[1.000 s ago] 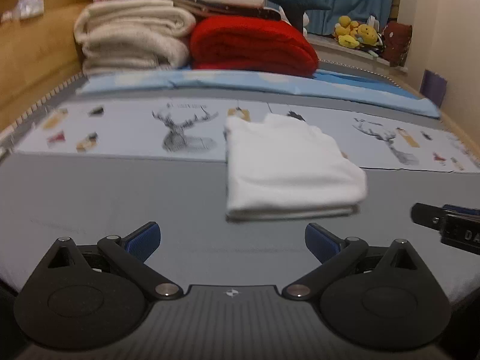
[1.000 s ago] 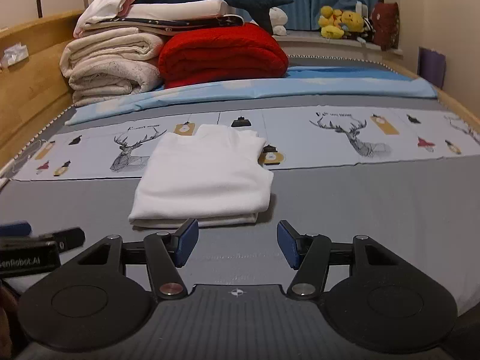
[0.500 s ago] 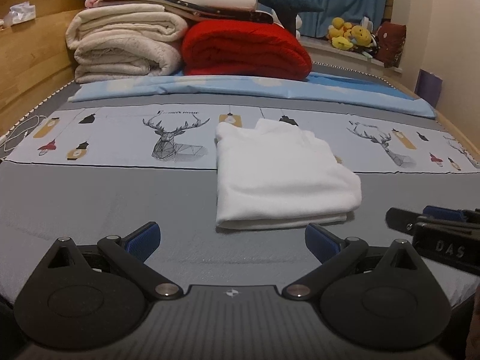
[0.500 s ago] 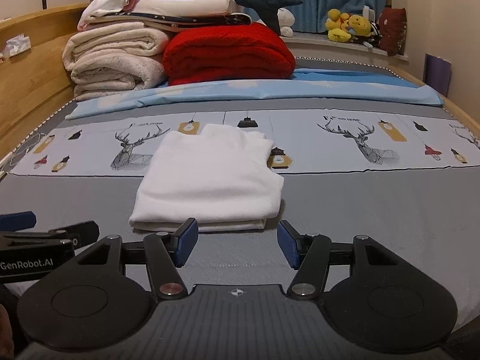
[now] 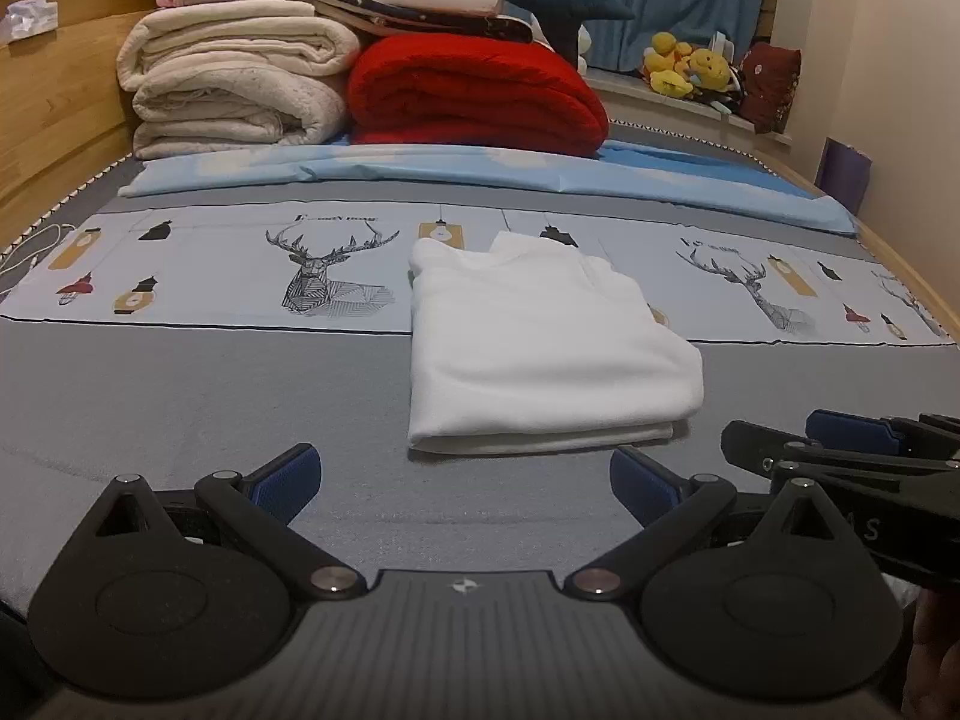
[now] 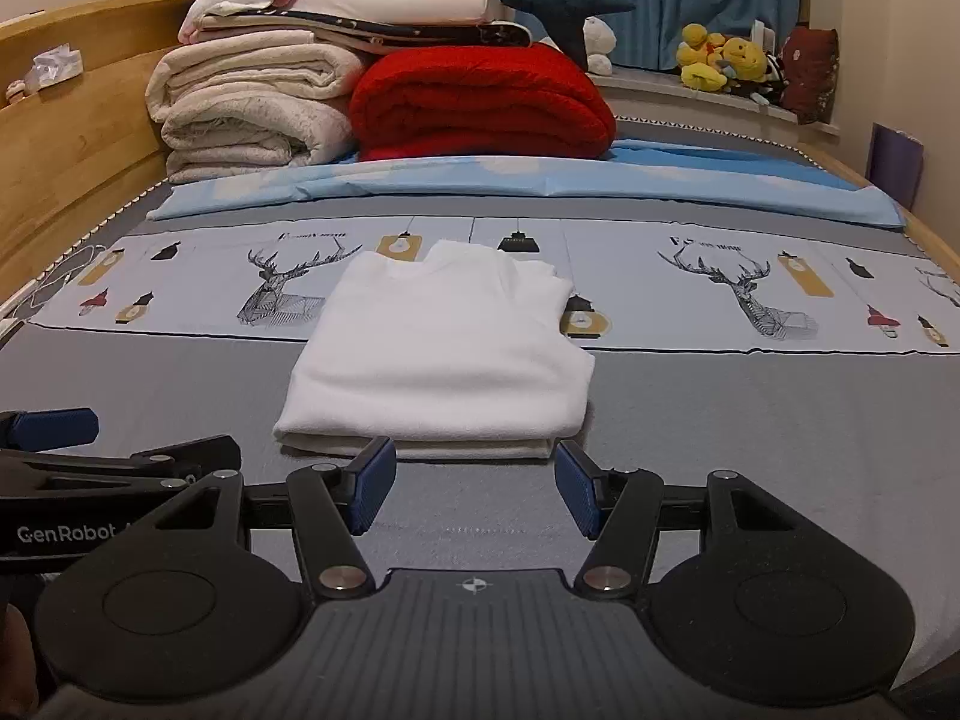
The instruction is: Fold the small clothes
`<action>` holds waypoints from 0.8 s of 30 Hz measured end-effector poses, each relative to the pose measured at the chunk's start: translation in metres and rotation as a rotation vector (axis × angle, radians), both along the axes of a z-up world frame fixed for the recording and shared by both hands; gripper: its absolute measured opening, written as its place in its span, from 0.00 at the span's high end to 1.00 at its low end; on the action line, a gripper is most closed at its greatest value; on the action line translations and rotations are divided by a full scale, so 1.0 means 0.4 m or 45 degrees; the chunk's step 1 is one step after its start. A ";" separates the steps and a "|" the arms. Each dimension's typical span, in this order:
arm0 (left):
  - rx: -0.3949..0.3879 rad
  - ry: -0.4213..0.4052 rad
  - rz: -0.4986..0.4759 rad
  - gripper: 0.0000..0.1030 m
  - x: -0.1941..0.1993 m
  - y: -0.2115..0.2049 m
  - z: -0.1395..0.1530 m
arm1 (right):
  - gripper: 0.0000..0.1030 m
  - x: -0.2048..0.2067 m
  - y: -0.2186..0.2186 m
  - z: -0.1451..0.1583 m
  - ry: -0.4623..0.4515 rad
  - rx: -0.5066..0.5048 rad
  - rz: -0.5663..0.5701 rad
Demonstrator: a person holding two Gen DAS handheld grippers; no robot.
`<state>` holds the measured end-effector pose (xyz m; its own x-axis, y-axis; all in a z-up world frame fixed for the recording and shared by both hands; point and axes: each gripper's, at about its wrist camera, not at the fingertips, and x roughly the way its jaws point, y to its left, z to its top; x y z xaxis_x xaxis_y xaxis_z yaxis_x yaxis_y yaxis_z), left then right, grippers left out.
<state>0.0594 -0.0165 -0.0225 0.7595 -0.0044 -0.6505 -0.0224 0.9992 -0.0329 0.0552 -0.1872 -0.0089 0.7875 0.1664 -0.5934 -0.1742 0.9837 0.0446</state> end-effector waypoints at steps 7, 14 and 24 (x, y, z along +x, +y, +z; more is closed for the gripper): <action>-0.003 0.003 -0.001 0.00 0.002 -0.003 -0.003 | 0.41 0.002 0.004 -0.001 0.003 -0.005 0.000; -0.008 0.003 -0.004 0.00 0.003 -0.005 -0.004 | 0.41 0.002 0.006 -0.003 0.005 -0.007 -0.001; -0.010 0.002 -0.009 0.00 0.004 -0.004 -0.005 | 0.41 0.003 0.005 -0.003 0.005 -0.008 -0.001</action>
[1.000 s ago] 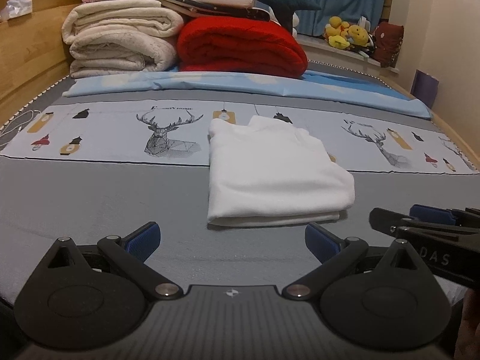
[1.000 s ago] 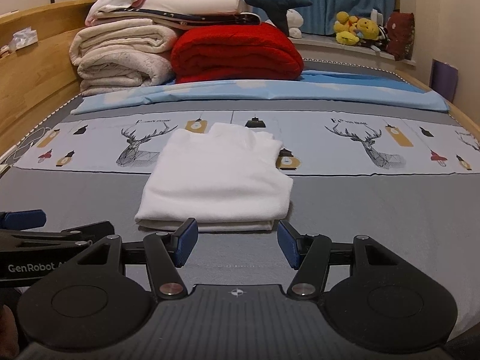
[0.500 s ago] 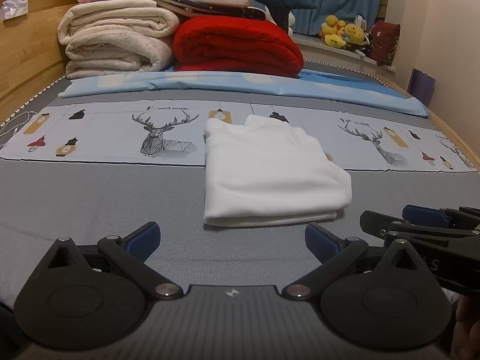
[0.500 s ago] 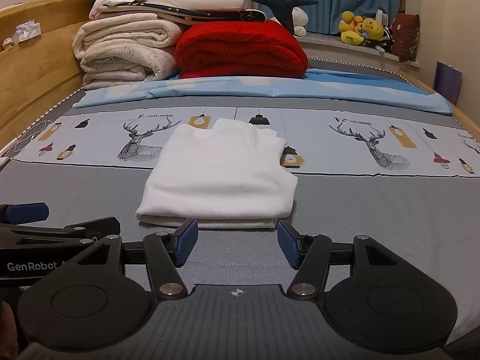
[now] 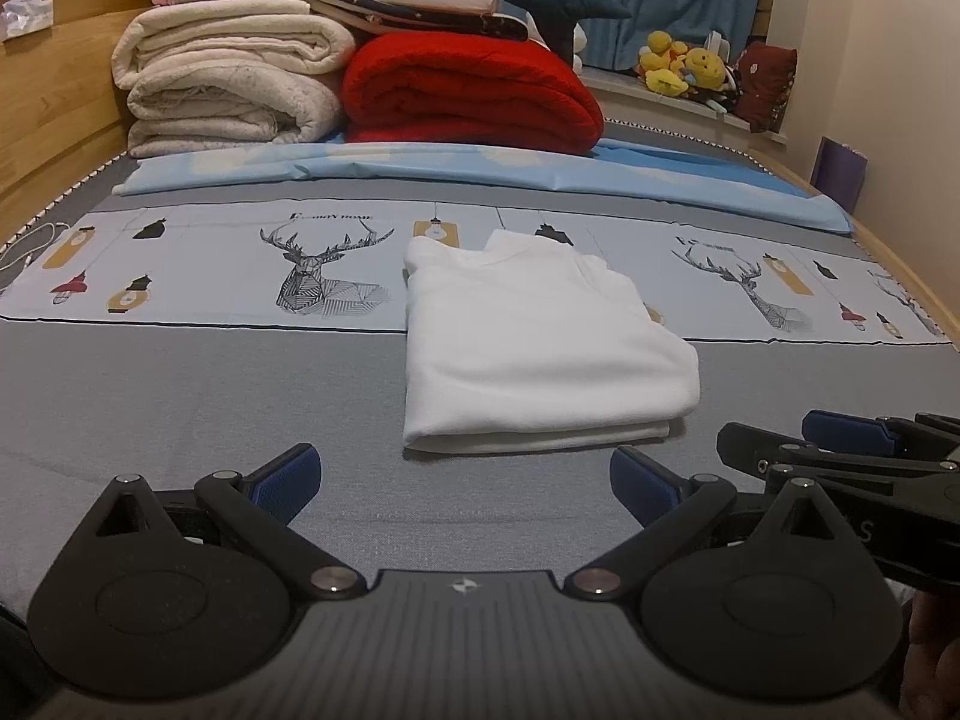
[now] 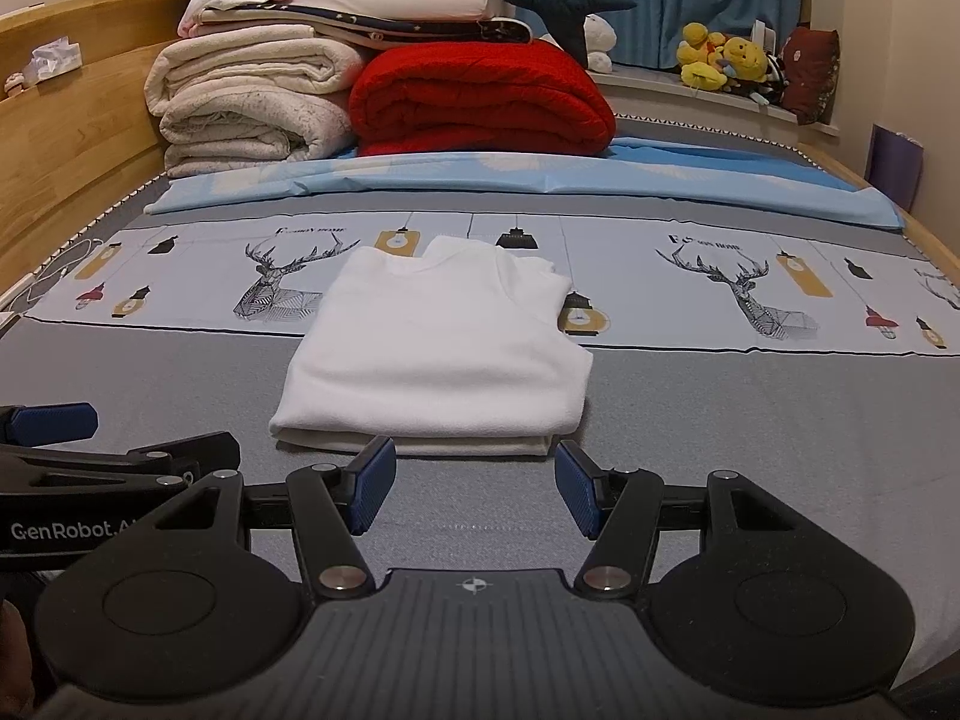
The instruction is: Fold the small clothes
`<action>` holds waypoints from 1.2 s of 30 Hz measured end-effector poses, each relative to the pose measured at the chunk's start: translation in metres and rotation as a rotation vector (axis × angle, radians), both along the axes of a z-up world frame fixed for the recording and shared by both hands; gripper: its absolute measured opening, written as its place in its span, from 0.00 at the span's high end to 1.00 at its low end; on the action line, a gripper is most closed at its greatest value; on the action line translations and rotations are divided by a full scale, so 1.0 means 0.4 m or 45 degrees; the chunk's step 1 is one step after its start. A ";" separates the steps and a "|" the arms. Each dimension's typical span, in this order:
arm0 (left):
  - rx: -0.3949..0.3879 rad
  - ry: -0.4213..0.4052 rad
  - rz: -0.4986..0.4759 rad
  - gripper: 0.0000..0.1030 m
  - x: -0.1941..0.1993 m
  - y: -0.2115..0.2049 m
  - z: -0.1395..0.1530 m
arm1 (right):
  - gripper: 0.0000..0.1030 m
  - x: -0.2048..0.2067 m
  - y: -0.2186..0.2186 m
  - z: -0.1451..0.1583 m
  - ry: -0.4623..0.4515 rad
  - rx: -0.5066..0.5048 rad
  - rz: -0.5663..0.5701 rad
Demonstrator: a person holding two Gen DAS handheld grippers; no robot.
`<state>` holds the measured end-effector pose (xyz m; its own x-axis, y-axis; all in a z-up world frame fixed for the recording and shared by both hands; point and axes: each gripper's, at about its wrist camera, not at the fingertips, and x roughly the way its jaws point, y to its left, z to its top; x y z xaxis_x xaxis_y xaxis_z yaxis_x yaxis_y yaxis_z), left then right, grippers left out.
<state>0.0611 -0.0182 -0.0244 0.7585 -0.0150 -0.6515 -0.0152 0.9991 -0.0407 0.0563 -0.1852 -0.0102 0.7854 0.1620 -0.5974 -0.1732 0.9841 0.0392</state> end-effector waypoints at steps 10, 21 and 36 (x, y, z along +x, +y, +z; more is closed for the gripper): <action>0.000 -0.001 -0.003 0.00 0.001 0.001 -0.001 | 0.41 0.000 -0.001 0.000 0.000 -0.002 0.001; -0.001 -0.001 -0.003 0.00 0.001 0.000 0.000 | 0.41 -0.001 -0.001 0.000 0.000 -0.003 0.001; -0.002 -0.001 -0.017 0.00 0.002 0.003 -0.006 | 0.41 0.001 -0.005 -0.003 0.003 -0.006 -0.003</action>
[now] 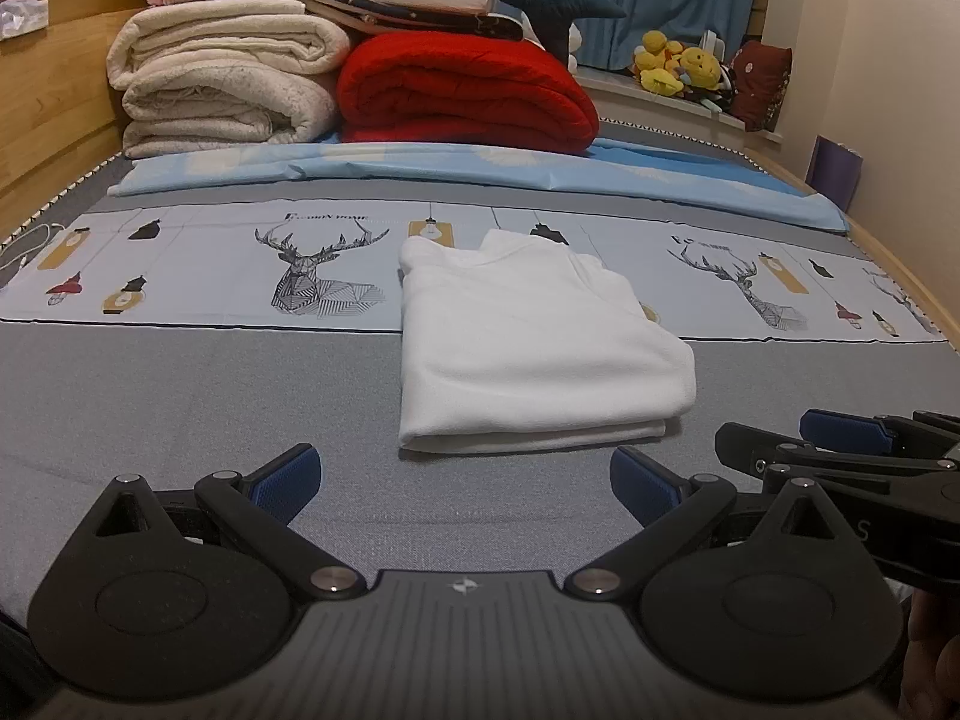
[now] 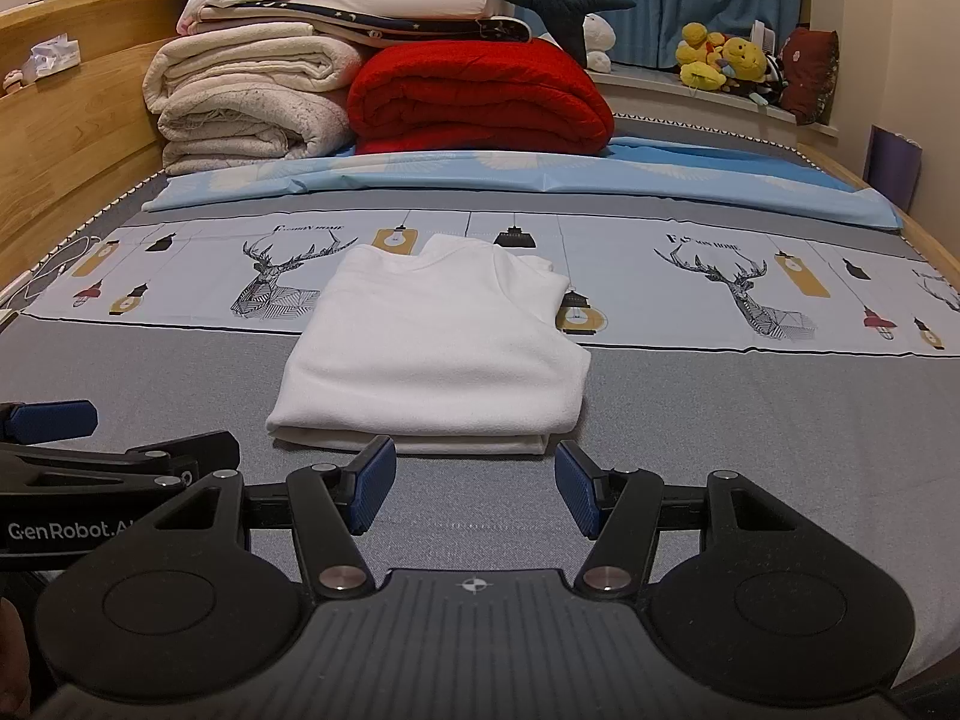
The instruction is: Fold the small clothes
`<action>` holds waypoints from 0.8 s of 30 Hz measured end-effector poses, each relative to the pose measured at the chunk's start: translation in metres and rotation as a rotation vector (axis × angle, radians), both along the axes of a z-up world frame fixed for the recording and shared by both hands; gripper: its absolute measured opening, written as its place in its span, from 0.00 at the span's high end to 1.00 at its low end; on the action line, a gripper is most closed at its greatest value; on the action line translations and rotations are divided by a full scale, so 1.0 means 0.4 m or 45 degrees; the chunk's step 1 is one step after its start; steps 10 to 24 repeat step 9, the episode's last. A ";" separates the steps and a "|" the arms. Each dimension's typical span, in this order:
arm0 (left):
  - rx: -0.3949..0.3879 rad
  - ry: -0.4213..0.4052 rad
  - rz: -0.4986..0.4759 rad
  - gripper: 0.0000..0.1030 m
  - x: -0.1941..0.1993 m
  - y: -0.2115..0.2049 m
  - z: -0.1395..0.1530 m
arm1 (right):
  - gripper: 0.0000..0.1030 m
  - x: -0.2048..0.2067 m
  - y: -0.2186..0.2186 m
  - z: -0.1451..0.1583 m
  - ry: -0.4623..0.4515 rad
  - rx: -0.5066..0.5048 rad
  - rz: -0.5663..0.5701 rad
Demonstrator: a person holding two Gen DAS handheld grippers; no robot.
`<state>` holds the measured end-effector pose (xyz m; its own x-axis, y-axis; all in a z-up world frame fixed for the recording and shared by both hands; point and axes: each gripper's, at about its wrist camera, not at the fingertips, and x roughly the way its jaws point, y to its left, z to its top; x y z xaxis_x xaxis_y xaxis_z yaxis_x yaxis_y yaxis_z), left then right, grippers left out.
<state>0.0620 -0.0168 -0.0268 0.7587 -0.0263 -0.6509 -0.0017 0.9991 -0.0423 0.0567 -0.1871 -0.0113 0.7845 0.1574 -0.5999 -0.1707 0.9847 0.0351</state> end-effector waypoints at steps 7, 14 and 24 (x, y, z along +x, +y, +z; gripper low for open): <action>-0.001 -0.002 -0.002 0.00 0.001 0.000 -0.001 | 0.41 0.000 0.001 0.001 -0.001 -0.001 0.001; 0.002 -0.004 -0.002 0.00 0.000 -0.001 -0.001 | 0.41 0.000 0.000 0.001 0.000 -0.001 0.000; 0.002 -0.004 -0.002 0.00 0.000 -0.001 -0.001 | 0.41 0.000 0.000 0.001 0.000 -0.001 0.000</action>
